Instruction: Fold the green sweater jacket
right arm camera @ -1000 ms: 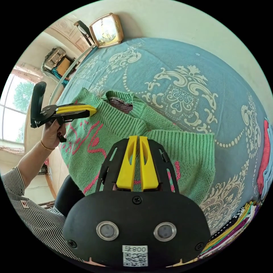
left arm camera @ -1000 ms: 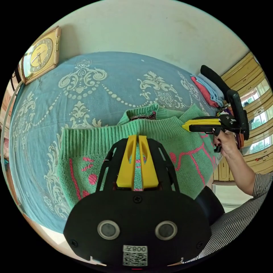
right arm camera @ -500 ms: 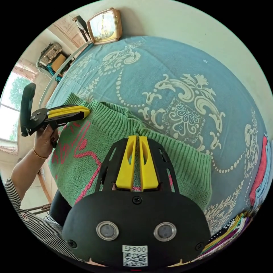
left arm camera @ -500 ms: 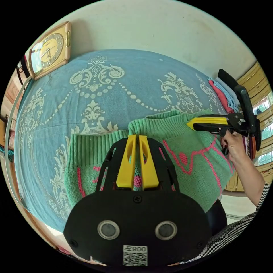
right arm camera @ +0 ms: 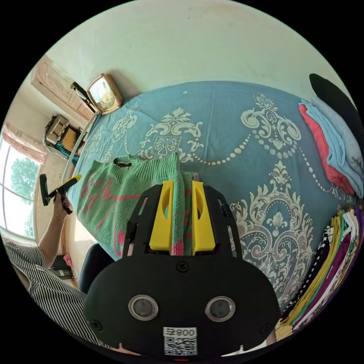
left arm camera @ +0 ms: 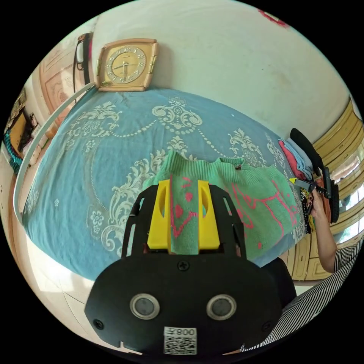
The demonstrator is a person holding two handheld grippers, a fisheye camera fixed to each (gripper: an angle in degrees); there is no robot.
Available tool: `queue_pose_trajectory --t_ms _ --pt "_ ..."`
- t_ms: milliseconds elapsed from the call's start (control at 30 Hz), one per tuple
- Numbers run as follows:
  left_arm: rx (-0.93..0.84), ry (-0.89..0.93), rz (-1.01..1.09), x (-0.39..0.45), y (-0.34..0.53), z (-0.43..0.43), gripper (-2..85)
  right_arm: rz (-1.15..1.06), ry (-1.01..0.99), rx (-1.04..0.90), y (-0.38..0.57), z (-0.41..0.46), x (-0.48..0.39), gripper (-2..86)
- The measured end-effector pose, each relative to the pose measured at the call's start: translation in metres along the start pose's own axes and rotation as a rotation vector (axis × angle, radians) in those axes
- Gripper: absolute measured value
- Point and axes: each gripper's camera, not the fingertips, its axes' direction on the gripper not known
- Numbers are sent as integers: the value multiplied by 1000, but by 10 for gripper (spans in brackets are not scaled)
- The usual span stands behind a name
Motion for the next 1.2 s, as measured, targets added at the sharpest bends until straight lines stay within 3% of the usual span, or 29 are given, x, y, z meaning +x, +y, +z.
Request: queue_pose_trajectory --t_ms 167,333,533,667,933,1200 --pt "-72 -60 -166 -62 36 -3 96 5 -58 -57 11 21 23 79" --pt "-157 -15 -168 -84 43 10 42 20 5 -169 5 42 43 42" --pt "-63 -37 -121 -113 40 -18 32 69 -122 -39 9 -11 104 30" --pt "-139 -58 -172 -142 53 8 36 158 -186 -129 9 30 147 33" --pt "-43 131 -253 -193 104 -34 83 161 -191 -159 25 26 190 65" --pt "-59 340 -335 -232 215 -68 136 239 -377 38 144 -54 258 80"
